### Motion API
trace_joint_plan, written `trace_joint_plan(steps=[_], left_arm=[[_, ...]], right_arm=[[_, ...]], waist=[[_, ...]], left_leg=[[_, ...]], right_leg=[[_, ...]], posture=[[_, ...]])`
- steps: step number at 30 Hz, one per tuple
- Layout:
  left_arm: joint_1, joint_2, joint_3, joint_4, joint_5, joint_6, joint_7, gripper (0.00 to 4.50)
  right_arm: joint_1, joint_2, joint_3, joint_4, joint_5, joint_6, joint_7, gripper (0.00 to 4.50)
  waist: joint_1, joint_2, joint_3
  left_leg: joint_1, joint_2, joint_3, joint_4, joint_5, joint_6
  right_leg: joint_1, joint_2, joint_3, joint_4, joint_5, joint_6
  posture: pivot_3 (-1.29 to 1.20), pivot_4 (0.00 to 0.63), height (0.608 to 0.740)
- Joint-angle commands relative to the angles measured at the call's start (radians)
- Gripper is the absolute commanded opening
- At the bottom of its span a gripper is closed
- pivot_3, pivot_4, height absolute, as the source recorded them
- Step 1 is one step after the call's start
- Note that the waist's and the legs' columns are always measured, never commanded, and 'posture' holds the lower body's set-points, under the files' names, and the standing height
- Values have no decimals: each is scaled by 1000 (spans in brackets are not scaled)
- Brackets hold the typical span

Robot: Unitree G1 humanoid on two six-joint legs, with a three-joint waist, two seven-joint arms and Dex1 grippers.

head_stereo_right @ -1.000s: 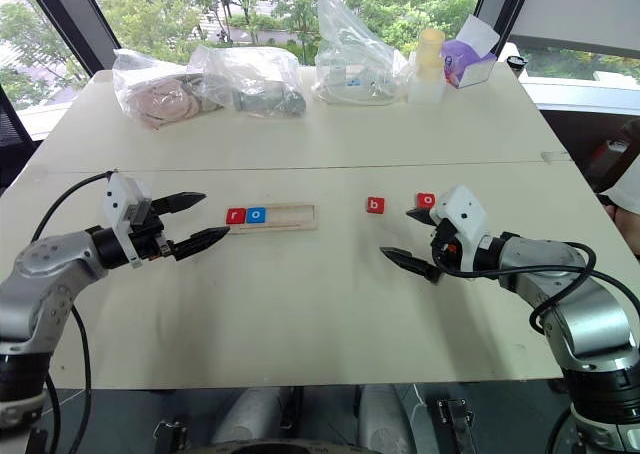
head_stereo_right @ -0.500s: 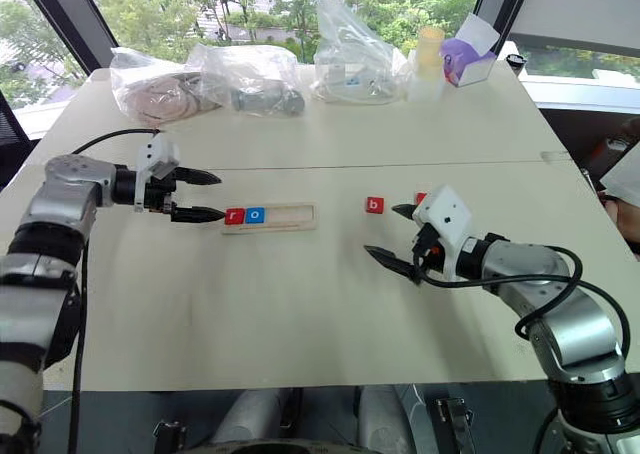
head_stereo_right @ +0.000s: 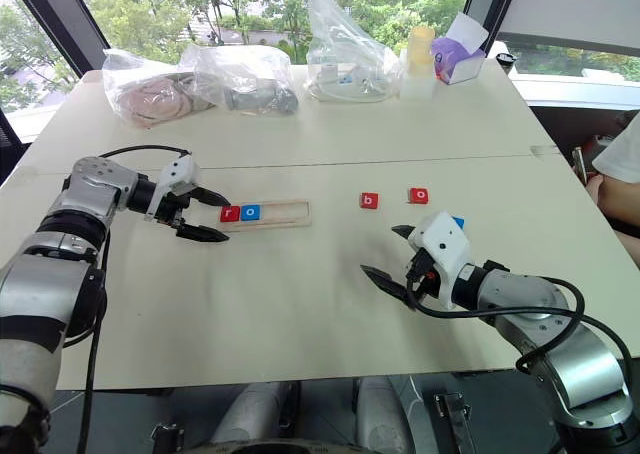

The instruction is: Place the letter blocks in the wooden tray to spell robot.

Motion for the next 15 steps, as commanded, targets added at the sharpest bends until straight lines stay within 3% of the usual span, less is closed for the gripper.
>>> trace_joint_plan(steps=[1,15], left_arm=[[-34,6,28,4,18,-38,30,4500],[-25,8,44,19,66,-78,96,4500]], right_arm=[[5,-5,-43,-53,29,13,-8,4466],[9,-13,-43,-67,46,35,-20,4466]], waist=[[0,0,0],[1,0,0]], left_leg=[[0,0,0,0,0,0],[0,0,0,1,0,0]], right_leg=[[0,0,0,0,0,0],[-1,0,0,4,0,0]], posture=[[0,150,740],[0,150,740]])
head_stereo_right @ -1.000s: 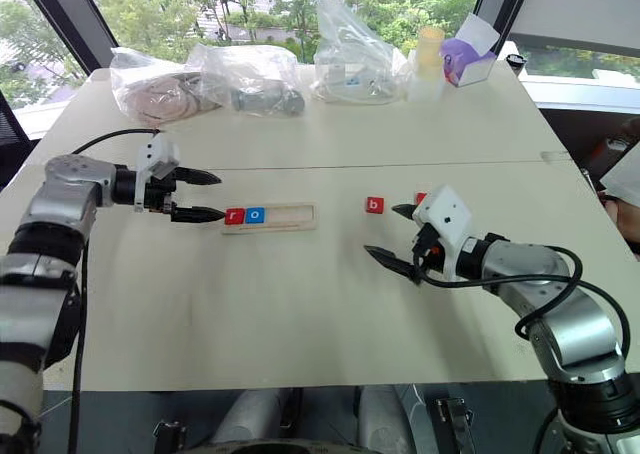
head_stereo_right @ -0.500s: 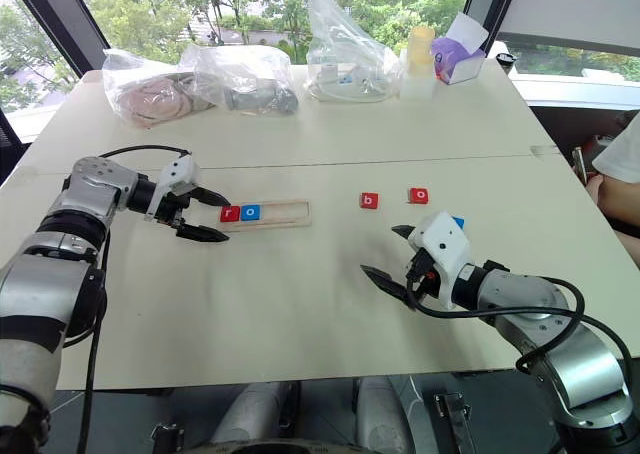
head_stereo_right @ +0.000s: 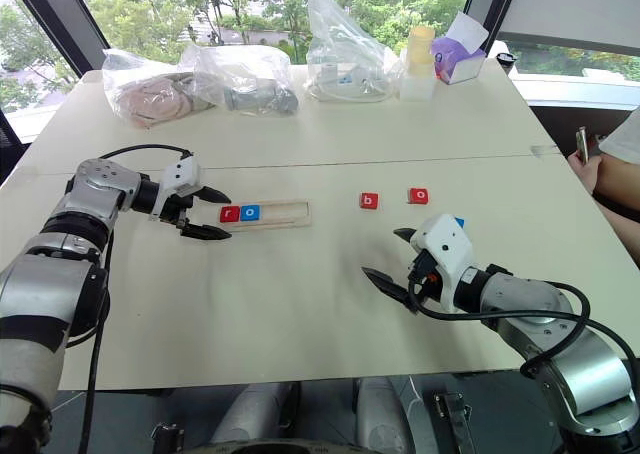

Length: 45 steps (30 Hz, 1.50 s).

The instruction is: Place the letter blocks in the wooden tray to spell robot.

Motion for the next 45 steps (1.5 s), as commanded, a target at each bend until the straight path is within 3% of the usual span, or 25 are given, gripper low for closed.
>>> trace_joint_plan(steps=[1,21,25,31,32,45], left_arm=[[-24,13,18,-1,15,-21,19,4500],[49,16,-7,31,113,3,113,4500],[54,7,-3,30,109,-2,108,3235],[70,-7,-2,20,103,-25,63,270],[72,-9,-1,16,100,-32,50,36],[144,-35,3,-121,-14,-62,-147,36]], right_arm=[[-5,-12,-24,-48,10,-5,-2,4466],[13,-41,-63,-71,20,20,0,4466],[10,-46,-64,-69,21,20,1,4500],[8,-49,-62,-67,17,18,1,4500],[9,-50,-62,-66,16,17,1,4500],[-9,-24,-10,-53,-8,1,-17,4500]], waist=[[0,0,0],[-2,0,-1],[0,0,-1],[0,0,-1],[0,0,-1],[2,0,-1]], left_leg=[[0,0,0,0,0,0],[1,0,0,10,0,0],[3,0,0,10,0,0],[14,0,0,10,-1,1],[15,0,0,10,-1,1],[14,0,0,10,-1,1]], right_leg=[[0,0,0,0,0,0],[1,0,1,10,0,0],[3,0,1,10,0,0],[15,0,1,8,-1,0],[15,0,1,8,-1,0],[15,-1,1,7,-1,0]], posture=[[0,150,740],[0,150,740],[0,150,740],[0,150,740],[0,150,740],[0,150,740]])
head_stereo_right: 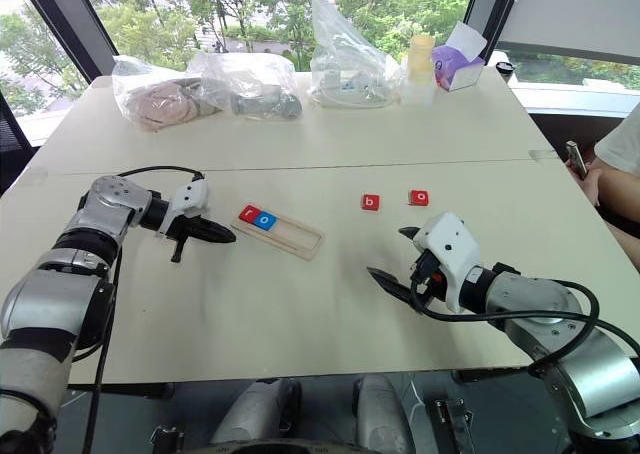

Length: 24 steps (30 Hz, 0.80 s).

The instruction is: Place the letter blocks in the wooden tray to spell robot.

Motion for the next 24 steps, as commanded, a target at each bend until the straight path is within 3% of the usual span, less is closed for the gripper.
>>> trace_joint_plan(steps=[1,6,9,12,19,20,24], left_arm=[[58,6,-40,-81,-73,-12,-51,36],[118,55,-119,-209,-191,24,-51,36],[105,91,-86,-206,-193,28,-51,36],[79,116,-46,-186,-194,37,-41,778],[-8,127,3,-113,-167,-32,35,4171],[-25,125,2,-94,-154,-41,50,4440],[-73,106,-22,-20,-91,-62,113,4440]], right_arm=[[-10,8,10,-22,-9,-27,-6,4500],[-21,15,30,-20,-10,-29,-12,4500],[-21,19,36,-21,-9,-32,-13,4500],[-21,24,40,-19,-11,-35,-16,4500],[-40,42,73,5,-29,-56,-19,4500],[-44,44,77,7,-31,-57,-19,4500],[-44,48,85,7,-38,-60,-21,4500]], waist=[[0,0,0],[-1,0,0],[-1,0,0],[-1,0,0],[1,-1,1],[1,-1,1],[0,-1,1]], left_leg=[[0,0,0,0,0,0],[0,0,-1,0,0,0],[0,0,-1,0,0,0],[-2,0,-1,0,0,0],[-3,0,-1,0,0,0],[-3,0,-1,0,0,0],[-3,0,-1,0,0,0]], right_leg=[[0,0,0,0,0,0],[0,0,1,0,0,0],[-1,0,1,0,0,0],[-2,0,1,0,0,0],[-2,0,0,-2,0,0],[-3,0,0,-2,0,0],[-3,0,0,-2,0,0]], posture=[[0,150,740],[0,150,740],[0,150,740],[0,150,740],[0,150,740],[0,150,740],[0,150,740]])
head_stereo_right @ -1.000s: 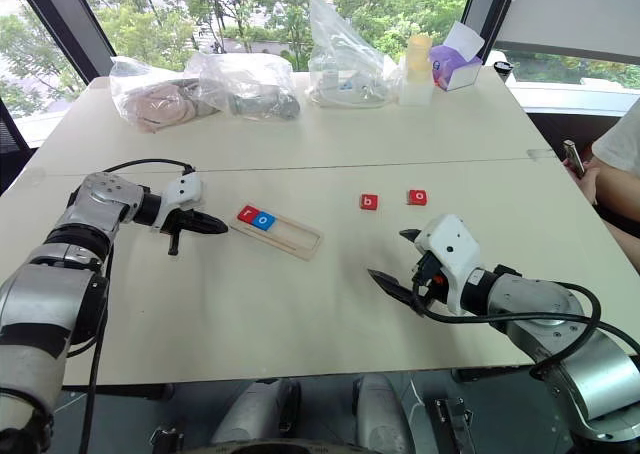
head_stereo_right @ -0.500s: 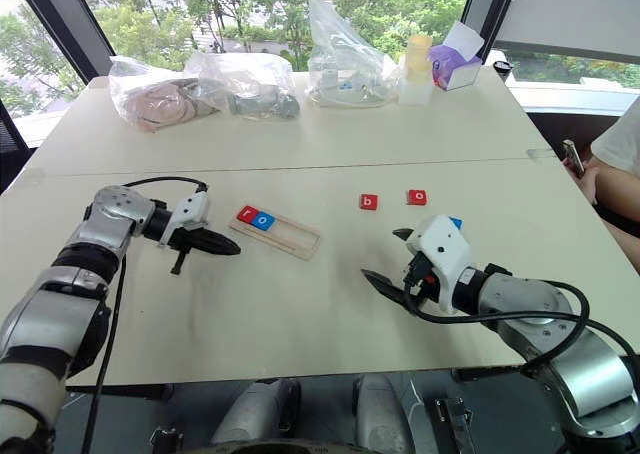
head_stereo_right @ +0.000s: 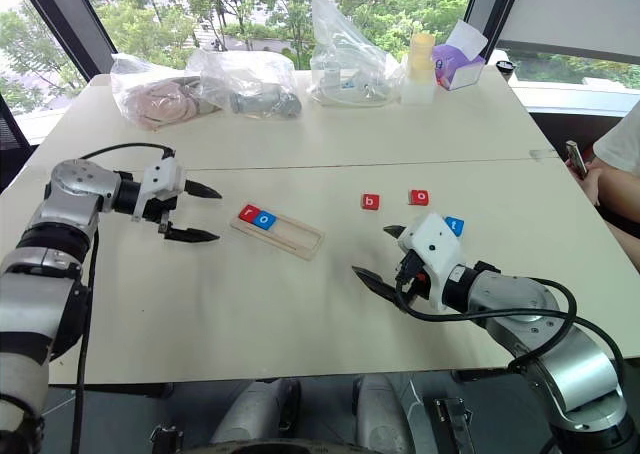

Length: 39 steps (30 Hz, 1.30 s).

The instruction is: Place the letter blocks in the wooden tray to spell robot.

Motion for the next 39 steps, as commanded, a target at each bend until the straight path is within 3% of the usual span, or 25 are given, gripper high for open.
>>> trace_joint_plan(steps=[1,12,27,31,39], left_arm=[[-37,-17,-5,51,55,-25,54,4440],[-67,-99,-11,141,157,32,153,4440],[-1,-124,8,99,144,37,-47,4440],[35,-114,11,57,110,42,-104,4440],[155,-46,-105,-129,-56,97,-126,4440]], right_arm=[[-3,7,2,-15,-9,-21,-3,4500],[54,-6,-42,-71,-3,5,-27,4500],[62,-7,-58,-89,1,24,-32,4500],[62,-6,-56,-89,1,24,-30,4500],[57,3,-40,-88,0,23,-34,4500]], waist=[[-1,0,0],[-1,-4,2],[-1,-4,2],[-1,-4,2],[-3,-4,2]], left_leg=[[0,0,0,0,0,0],[-2,0,0,0,0,0],[-2,0,0,0,0,0],[-2,0,0,0,0,0],[-2,0,0,0,0,0]], right_leg=[[0,0,0,0,0,0],[-2,0,0,0,0,0],[-1,0,0,0,0,0],[-1,0,0,0,0,0],[-1,0,0,0,0,0]], posture=[[0,150,740],[0,150,740],[0,150,740],[0,150,740],[0,150,740]])
